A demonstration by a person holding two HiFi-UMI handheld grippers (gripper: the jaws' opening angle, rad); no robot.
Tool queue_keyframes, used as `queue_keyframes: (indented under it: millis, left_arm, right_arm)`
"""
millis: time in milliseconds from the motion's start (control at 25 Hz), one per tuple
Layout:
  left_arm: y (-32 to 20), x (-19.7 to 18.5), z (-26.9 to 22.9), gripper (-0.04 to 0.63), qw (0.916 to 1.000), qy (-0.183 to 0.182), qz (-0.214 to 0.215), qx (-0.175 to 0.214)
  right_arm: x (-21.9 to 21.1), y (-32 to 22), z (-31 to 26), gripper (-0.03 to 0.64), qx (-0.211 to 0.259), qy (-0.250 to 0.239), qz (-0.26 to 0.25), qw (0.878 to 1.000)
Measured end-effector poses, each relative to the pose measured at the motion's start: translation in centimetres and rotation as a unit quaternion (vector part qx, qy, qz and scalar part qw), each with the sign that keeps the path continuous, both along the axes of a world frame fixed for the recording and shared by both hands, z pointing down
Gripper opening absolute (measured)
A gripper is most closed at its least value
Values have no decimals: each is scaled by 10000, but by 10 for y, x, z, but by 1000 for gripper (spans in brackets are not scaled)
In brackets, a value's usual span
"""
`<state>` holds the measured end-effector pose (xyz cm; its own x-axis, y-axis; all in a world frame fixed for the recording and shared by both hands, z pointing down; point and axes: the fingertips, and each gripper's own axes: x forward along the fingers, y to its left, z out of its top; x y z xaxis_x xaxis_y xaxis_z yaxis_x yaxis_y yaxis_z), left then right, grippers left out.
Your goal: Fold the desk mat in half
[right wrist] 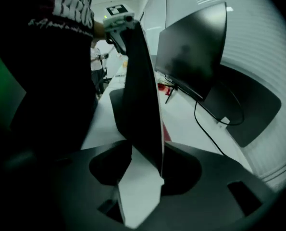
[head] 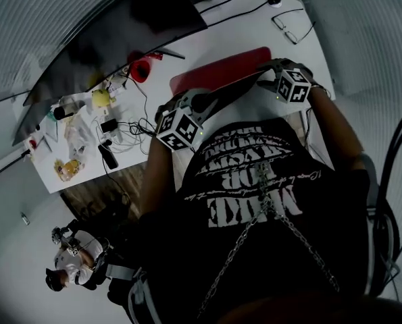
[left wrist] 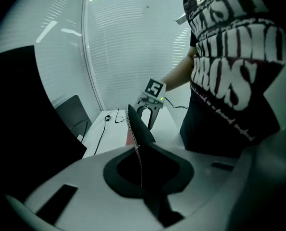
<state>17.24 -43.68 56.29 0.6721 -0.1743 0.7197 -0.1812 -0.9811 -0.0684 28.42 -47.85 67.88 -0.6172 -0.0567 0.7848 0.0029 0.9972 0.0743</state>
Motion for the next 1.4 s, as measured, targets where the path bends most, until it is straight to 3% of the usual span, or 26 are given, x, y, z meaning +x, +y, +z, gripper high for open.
queue_keyframes:
  millis: [200, 280, 320, 440, 560, 760, 880, 960, 1040, 1200, 1280, 1400]
  left_arm:
    - [12, -44, -34, 23, 9983, -24, -527, 251]
    - [23, -67, -52, 25, 9966, 70, -799, 201]
    - [27, -77, -61, 25, 9947, 164, -992, 192]
    - [22, -108, -87, 25, 9855, 368, -1600, 421]
    - [11, -133, -117, 25, 9746, 541, -1952, 952]
    - [-8, -146, -187, 25, 9582, 768, -1822, 2069]
    - [-14, -143, -216, 25, 9549, 957, -1550, 2347]
    - [-8, -136, -210, 25, 9582, 1299, -1471, 2082]
    - [1, -129, -181, 25, 9643, 1605, -1479, 1498]
    - [36, -118, -84, 25, 9767, 1462, -1570, -43]
    - [61, -116, -32, 25, 9733, 1300, -1665, -898]
    - [94, -118, 34, 24, 9578, 1058, -1872, -1907]
  right_arm:
    - [11, -62, 53, 163, 870, 1162, 247, 9891]
    - [-1, -71, 27, 32, 1125, 1296, 375, 9844]
    - [-6, -71, 10, 18, 1180, 1315, 441, 9833]
    - [-19, -68, -43, 17, 1217, 987, 751, 9848]
    - [-31, -66, -104, 17, 1535, 388, 1032, 9820]
    - [-15, -66, -235, 17, 2546, -238, 1588, 9536]
    - [4, -53, -312, 17, 3034, -461, 1740, 9357]
    - [20, -32, -334, 17, 2906, -433, 1833, 9381]
    - [36, -8, -320, 16, 2382, -264, 1981, 9504]
    - [48, 46, -224, 15, 908, 173, 2107, 9732]
    - [49, 73, -173, 15, 216, 416, 2121, 9761]
    - [49, 107, -106, 15, -587, 880, 2029, 9735]
